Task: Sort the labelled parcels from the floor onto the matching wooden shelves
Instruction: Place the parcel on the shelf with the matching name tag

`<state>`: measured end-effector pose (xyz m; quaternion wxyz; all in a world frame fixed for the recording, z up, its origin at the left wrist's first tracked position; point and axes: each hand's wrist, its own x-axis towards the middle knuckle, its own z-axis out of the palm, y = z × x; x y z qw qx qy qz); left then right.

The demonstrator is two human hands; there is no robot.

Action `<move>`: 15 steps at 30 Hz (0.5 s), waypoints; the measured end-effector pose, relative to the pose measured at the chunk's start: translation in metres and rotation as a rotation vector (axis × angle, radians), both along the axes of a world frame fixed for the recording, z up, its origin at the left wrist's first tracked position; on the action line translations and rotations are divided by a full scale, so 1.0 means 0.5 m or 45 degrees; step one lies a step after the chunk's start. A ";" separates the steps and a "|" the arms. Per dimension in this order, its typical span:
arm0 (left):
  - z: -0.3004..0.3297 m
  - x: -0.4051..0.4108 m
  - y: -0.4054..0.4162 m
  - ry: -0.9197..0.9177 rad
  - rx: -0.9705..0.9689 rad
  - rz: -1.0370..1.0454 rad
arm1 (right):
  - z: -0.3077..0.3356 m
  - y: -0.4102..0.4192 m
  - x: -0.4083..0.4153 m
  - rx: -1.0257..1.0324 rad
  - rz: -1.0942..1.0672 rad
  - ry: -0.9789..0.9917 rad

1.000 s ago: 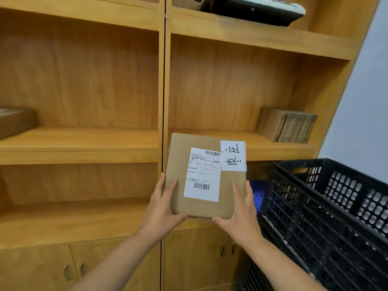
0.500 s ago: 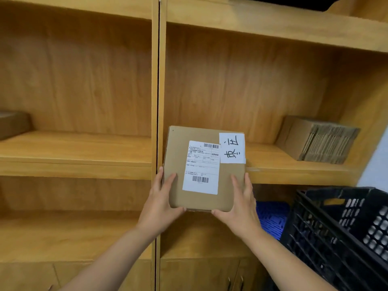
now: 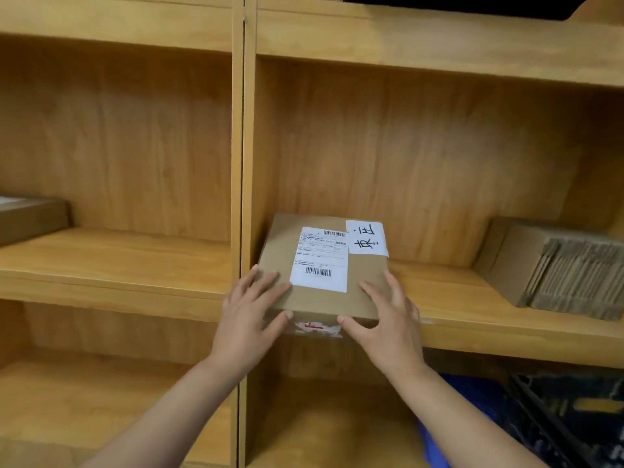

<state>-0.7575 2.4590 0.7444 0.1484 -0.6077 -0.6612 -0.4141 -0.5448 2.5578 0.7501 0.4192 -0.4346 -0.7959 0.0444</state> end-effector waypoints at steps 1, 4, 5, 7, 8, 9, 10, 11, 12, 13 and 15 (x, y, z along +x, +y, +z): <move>0.006 0.002 0.004 0.078 0.039 0.034 | 0.009 0.007 -0.002 0.010 0.004 0.009; 0.021 0.008 0.017 0.260 0.080 0.109 | 0.034 0.029 -0.009 0.084 -0.002 -0.041; 0.025 0.009 0.022 0.297 0.083 0.125 | 0.043 0.035 -0.011 0.122 -0.019 -0.071; 0.032 0.010 0.032 0.340 0.100 0.137 | 0.056 0.043 -0.014 0.208 -0.075 -0.116; 0.034 0.010 0.038 0.350 0.117 0.142 | 0.059 0.046 -0.016 0.260 -0.096 -0.119; 0.037 0.011 0.045 0.360 0.133 0.153 | 0.059 0.047 -0.018 0.319 -0.110 -0.116; 0.039 0.011 0.051 0.370 0.144 0.168 | 0.055 0.047 -0.018 0.384 -0.120 -0.116; 0.040 0.011 0.056 0.380 0.152 0.184 | 0.047 0.047 -0.018 0.455 -0.124 -0.123; 0.043 0.011 0.062 0.391 0.154 0.197 | 0.036 0.047 -0.018 0.523 -0.123 -0.142; 0.045 0.010 0.068 0.402 0.147 0.208 | 0.025 0.049 -0.017 0.573 -0.117 -0.174; 0.051 0.007 0.084 0.420 0.101 0.232 | 0.007 0.057 -0.017 0.594 -0.094 -0.262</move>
